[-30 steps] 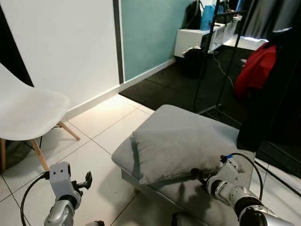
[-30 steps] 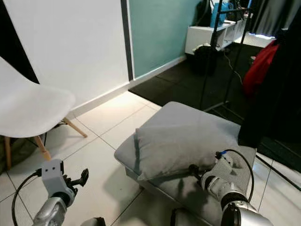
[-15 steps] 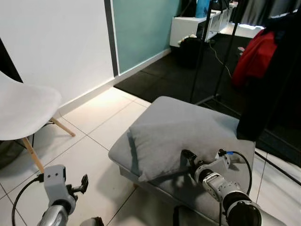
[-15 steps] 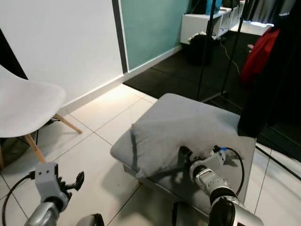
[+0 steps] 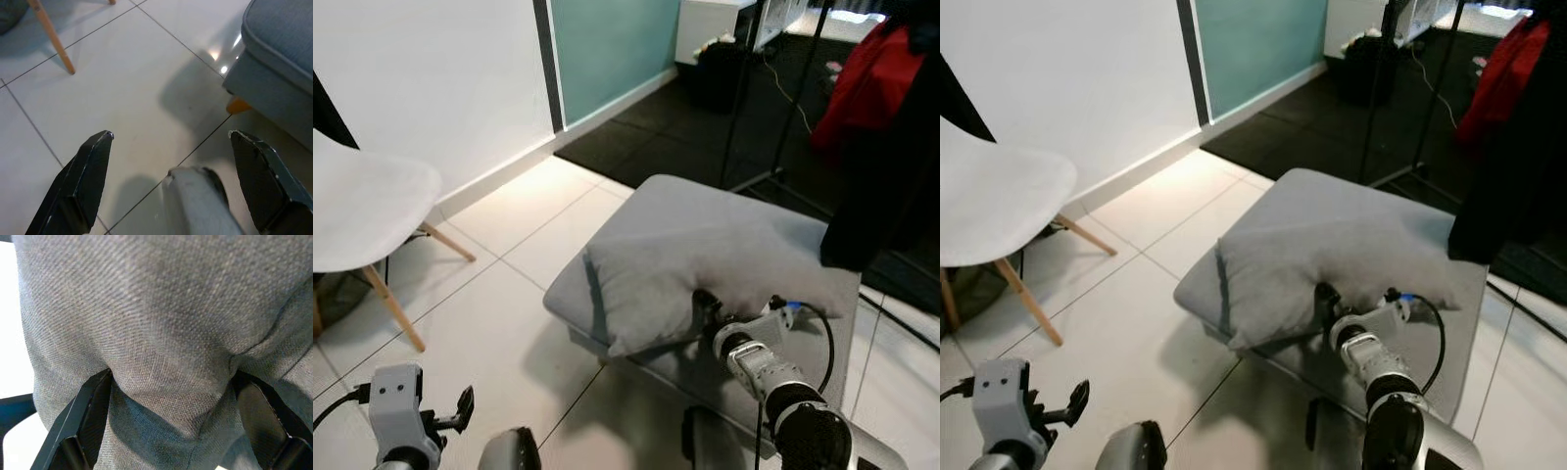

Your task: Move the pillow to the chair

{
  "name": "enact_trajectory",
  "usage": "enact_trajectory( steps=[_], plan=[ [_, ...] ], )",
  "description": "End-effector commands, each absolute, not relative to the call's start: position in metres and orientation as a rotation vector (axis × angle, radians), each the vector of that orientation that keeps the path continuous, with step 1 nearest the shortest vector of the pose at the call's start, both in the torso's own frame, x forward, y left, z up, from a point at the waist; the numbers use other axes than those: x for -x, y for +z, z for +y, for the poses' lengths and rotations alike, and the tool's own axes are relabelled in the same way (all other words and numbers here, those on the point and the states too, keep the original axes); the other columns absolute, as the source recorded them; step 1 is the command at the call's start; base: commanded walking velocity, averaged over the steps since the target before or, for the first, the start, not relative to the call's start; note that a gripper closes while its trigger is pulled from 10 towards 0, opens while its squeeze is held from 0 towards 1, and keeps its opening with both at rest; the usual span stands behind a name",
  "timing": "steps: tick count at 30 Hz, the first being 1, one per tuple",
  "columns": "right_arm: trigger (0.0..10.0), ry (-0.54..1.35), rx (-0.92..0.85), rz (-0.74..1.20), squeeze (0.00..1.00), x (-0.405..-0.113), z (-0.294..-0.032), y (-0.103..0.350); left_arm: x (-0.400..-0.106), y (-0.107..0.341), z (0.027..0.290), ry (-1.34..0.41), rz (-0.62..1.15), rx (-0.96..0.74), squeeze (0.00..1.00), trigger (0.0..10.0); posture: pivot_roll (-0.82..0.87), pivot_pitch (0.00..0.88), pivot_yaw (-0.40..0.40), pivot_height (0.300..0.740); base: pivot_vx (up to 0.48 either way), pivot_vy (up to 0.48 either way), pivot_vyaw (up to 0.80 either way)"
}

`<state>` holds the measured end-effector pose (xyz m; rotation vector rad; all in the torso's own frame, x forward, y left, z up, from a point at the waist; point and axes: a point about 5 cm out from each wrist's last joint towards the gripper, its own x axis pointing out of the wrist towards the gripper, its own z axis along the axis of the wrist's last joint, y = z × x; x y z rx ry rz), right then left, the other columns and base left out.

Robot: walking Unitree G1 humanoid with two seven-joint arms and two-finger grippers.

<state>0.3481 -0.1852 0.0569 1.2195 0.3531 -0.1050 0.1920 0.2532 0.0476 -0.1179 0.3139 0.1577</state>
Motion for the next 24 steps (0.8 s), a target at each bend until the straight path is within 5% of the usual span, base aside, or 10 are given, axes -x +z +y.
enact_trajectory(
  steps=[1,3,4,24],
  plan=[
    [10.0,-0.096,-1.227,0.364,0.00,-0.350,-0.178,0.058,-0.187,0.051,0.260,0.165,0.330,0.102,0.00,10.0,0.12,0.246,0.049,0.470,0.000,0.000,0.00],
    [9.7,-0.095,-1.214,0.357,0.00,-0.351,-0.179,0.059,-0.184,0.054,0.262,0.165,0.331,0.100,0.00,10.0,0.13,0.255,0.060,0.470,0.000,0.000,0.00],
    [0.0,-0.091,-1.204,0.345,0.00,-0.352,-0.179,0.061,-0.183,0.057,0.263,0.164,0.333,0.097,0.00,10.0,0.13,0.255,0.060,0.470,0.000,0.000,0.00],
    [0.0,-0.015,-1.113,0.194,0.00,-0.369,-0.190,0.092,-0.175,0.060,0.262,0.165,0.372,0.093,0.00,10.0,0.12,0.257,0.051,0.470,0.000,0.000,0.00]
  ],
)
